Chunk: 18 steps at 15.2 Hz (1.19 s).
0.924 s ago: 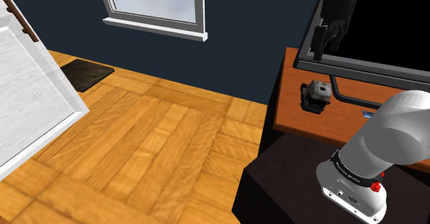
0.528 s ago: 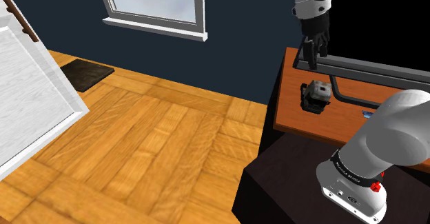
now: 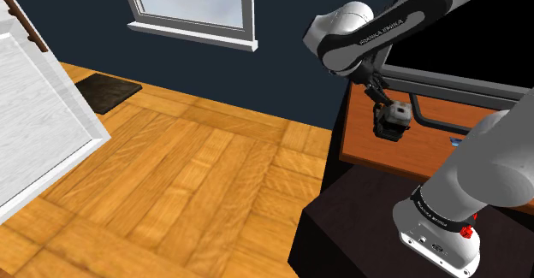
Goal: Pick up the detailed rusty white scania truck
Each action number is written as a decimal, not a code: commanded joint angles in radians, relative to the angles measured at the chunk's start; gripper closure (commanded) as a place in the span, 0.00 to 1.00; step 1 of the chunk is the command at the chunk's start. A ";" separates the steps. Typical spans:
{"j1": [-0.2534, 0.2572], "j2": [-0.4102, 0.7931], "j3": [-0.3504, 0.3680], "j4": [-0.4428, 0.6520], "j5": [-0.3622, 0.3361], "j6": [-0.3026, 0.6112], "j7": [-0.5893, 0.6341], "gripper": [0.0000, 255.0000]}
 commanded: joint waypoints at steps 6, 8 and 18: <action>0.023 0.294 0.020 -0.069 -0.283 0.019 -0.127 0.00; 0.022 0.322 0.019 -0.066 -0.282 0.037 -0.110 0.00; 0.017 0.400 0.016 -0.052 -0.282 0.085 -0.067 1.00</action>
